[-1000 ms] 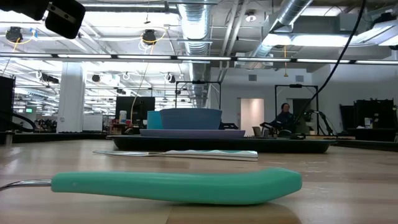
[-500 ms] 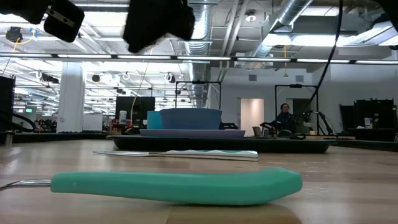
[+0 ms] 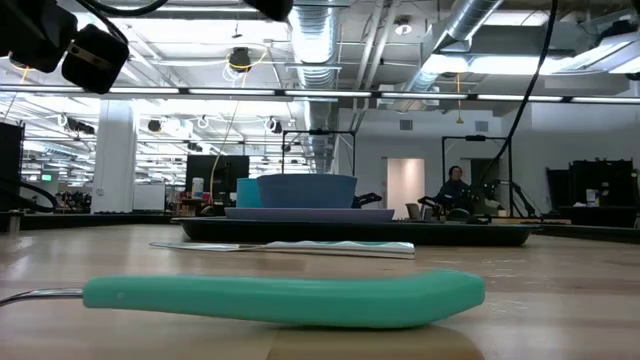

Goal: Set up tray
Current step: Put the blue spoon on the black napkin

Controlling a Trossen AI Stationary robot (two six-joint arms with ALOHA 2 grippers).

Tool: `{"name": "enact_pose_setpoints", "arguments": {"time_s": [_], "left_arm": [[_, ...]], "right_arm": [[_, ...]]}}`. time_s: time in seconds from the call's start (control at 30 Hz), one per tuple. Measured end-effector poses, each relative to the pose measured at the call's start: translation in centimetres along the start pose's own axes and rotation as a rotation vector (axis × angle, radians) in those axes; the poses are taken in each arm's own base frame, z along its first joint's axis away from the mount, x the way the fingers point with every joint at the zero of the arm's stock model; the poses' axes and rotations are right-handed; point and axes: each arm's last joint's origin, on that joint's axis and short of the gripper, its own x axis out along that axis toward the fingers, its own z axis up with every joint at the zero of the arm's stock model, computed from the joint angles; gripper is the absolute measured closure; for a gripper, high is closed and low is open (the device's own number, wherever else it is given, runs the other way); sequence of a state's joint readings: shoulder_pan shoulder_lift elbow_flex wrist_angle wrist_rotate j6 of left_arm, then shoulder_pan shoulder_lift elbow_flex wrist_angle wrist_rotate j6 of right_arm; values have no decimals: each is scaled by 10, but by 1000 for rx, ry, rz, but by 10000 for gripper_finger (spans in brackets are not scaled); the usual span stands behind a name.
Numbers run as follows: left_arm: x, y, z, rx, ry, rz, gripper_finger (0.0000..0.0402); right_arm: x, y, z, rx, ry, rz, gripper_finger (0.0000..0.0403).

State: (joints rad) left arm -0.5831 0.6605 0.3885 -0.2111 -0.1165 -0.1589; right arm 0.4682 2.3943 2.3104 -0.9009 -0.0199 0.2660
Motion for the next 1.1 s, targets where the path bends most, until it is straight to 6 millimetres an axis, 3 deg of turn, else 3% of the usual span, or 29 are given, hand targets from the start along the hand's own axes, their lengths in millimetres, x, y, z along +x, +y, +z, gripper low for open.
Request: {"name": "enact_pose_setpoints", "arguments": {"time_s": [0.3,0.37,0.5,0.67,0.9,1.1], "left_arm": [[0,0,0,3,0,0,387],[0,0,0,2,0,-1,387],[0,0,0,-5,-1,-2,387],[0,0,0,-8,-3,-4,387],[0,0,2,-12,-22,-7,387],[0,0,2,-12,-23,-7,387]], "right_arm": [[1,25,-5,47,-63,-109,336],[11,27,-6,74,-79,-118,336],[33,27,-13,147,-60,-115,332],[47,27,-15,177,-63,-114,307],[47,27,-16,175,-68,-138,262],[47,24,-20,169,-28,-172,259]]}}
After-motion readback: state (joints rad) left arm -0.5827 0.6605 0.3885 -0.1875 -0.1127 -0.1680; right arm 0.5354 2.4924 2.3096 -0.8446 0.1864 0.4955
